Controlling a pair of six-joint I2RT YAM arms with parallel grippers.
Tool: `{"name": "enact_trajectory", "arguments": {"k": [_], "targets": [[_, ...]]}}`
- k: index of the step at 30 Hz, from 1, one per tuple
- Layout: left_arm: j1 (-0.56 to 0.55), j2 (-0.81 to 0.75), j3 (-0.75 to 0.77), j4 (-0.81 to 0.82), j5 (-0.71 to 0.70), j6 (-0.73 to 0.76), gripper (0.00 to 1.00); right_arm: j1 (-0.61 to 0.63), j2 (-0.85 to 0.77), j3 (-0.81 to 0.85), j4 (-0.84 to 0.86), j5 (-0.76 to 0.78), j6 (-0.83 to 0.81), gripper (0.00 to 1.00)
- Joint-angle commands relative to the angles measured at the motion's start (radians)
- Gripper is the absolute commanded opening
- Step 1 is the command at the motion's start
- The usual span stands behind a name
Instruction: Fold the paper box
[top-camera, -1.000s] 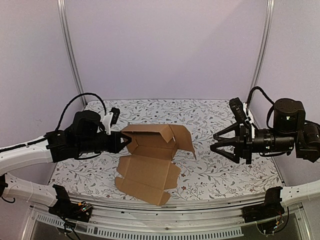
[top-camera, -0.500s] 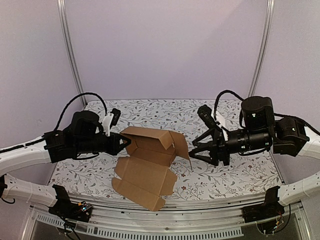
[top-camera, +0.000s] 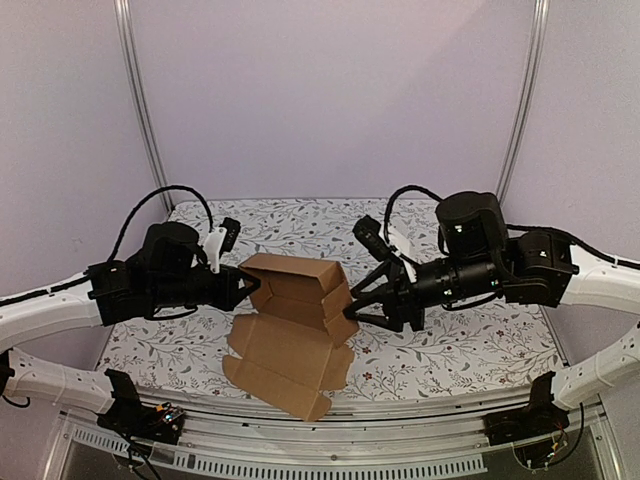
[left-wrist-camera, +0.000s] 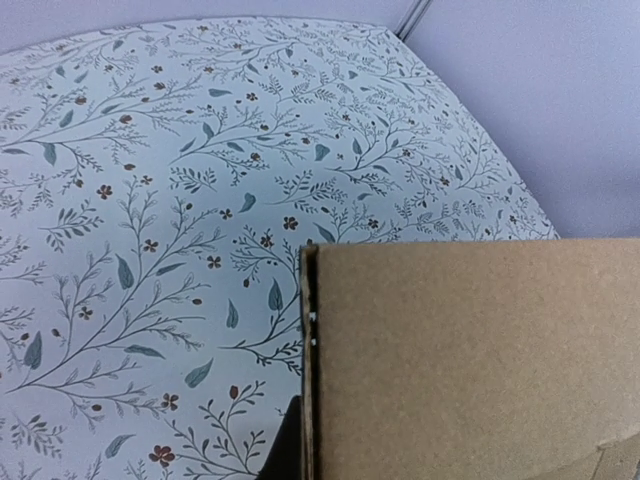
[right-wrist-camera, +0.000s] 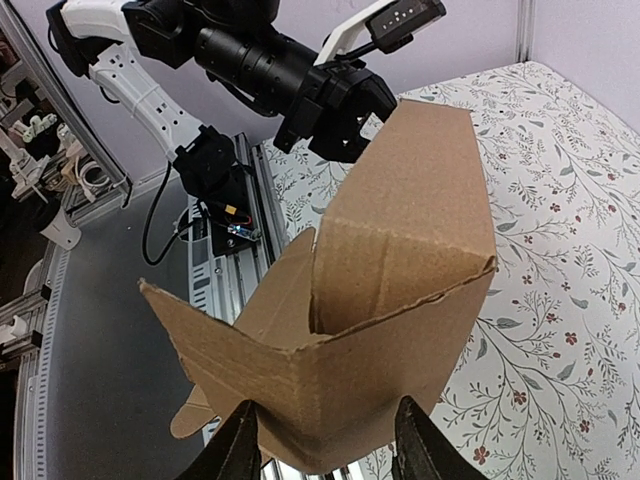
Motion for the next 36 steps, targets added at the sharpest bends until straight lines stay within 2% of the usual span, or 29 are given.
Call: {"name": "enact_trajectory", "arguments": {"k": [1,9,19,36], "targets": [[-0.002,-0.007,0.005,-0.031,-0.03,-0.012,0.0,0.004,0.059,0.05,0.021,-0.001,0.005,0.43],[-0.002,0.011,0.022,-0.092,-0.116,-0.07,0.0,0.01,0.174,0.102,0.026,0.106,0.031,0.41],[-0.002,0.041,0.04,-0.154,-0.219,-0.138,0.0,0.055,0.31,0.172,0.041,0.412,0.073,0.43],[-0.004,0.072,0.031,-0.197,-0.334,-0.241,0.0,0.08,0.479,0.154,0.26,0.68,0.213,0.43]]}}
